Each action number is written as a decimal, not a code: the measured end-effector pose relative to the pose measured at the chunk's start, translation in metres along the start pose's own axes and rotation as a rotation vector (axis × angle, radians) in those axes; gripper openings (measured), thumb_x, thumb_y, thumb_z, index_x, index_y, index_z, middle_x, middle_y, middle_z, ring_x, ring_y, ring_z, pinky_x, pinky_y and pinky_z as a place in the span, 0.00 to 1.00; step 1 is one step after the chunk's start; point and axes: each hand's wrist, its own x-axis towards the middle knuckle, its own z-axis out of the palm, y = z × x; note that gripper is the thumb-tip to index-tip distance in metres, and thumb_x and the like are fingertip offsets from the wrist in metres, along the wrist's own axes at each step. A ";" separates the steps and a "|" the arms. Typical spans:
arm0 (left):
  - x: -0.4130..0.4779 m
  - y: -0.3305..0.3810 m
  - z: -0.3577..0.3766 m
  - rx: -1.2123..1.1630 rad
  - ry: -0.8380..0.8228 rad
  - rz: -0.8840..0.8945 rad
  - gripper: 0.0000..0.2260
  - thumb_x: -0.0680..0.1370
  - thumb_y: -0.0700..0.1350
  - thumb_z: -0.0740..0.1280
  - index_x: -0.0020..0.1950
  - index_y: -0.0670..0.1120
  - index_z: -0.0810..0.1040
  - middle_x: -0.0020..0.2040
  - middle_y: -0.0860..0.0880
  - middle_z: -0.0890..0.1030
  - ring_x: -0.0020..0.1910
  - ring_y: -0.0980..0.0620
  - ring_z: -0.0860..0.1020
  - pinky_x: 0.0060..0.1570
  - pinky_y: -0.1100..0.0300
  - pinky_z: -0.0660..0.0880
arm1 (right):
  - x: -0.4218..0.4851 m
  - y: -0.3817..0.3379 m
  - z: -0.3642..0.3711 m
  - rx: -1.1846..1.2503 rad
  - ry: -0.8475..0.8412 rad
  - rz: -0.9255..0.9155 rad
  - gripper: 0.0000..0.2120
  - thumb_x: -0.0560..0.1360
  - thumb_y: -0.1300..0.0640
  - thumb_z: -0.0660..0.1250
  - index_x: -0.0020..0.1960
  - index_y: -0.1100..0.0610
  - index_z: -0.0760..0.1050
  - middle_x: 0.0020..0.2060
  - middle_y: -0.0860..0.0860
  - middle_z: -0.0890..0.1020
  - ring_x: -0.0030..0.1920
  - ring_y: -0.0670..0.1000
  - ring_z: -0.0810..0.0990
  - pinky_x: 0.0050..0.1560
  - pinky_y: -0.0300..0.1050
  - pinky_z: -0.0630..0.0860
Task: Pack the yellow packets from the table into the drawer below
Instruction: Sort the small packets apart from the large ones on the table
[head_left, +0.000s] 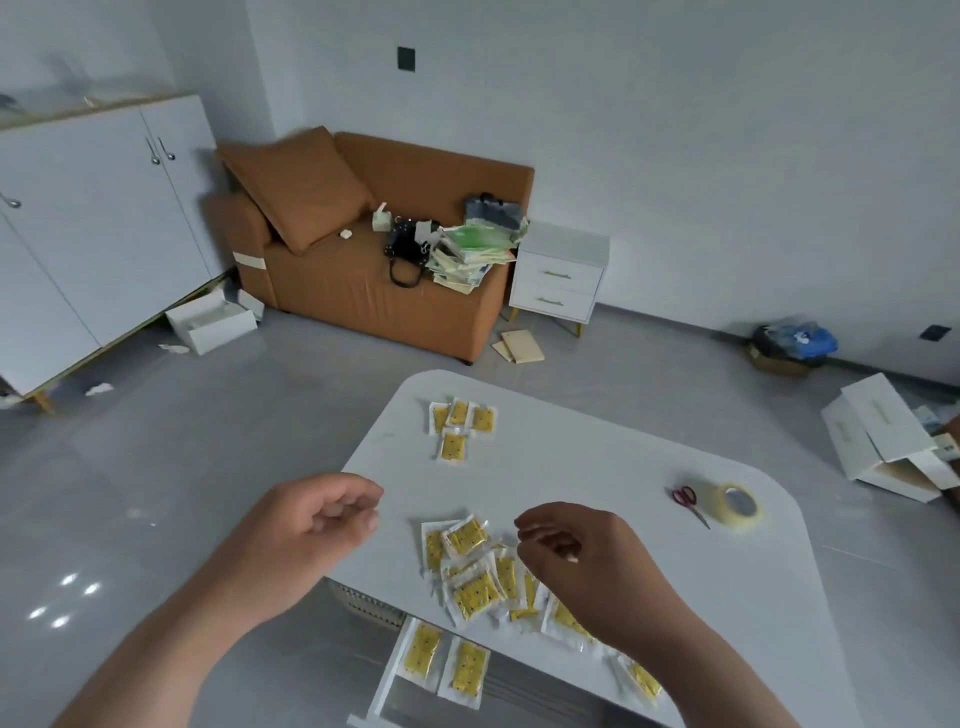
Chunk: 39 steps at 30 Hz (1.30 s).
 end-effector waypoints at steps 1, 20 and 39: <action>0.001 -0.007 -0.013 0.004 -0.003 0.000 0.08 0.75 0.40 0.70 0.51 0.52 0.82 0.48 0.60 0.84 0.49 0.62 0.81 0.51 0.67 0.76 | 0.004 -0.008 0.010 0.003 0.002 0.001 0.08 0.74 0.56 0.69 0.50 0.44 0.81 0.43 0.41 0.84 0.46 0.37 0.81 0.50 0.31 0.77; 0.059 -0.085 -0.215 0.013 -0.158 0.121 0.10 0.74 0.37 0.71 0.46 0.53 0.82 0.43 0.61 0.84 0.43 0.64 0.81 0.43 0.75 0.74 | 0.085 -0.153 0.179 -0.030 0.104 0.083 0.08 0.75 0.53 0.67 0.52 0.46 0.81 0.44 0.41 0.84 0.47 0.40 0.81 0.54 0.36 0.78; 0.326 -0.133 -0.326 0.170 -0.336 0.173 0.11 0.75 0.41 0.71 0.45 0.58 0.79 0.45 0.68 0.81 0.44 0.67 0.79 0.44 0.74 0.73 | 0.313 -0.205 0.205 -0.026 0.252 0.269 0.07 0.75 0.53 0.68 0.51 0.45 0.81 0.42 0.41 0.84 0.44 0.38 0.81 0.44 0.27 0.74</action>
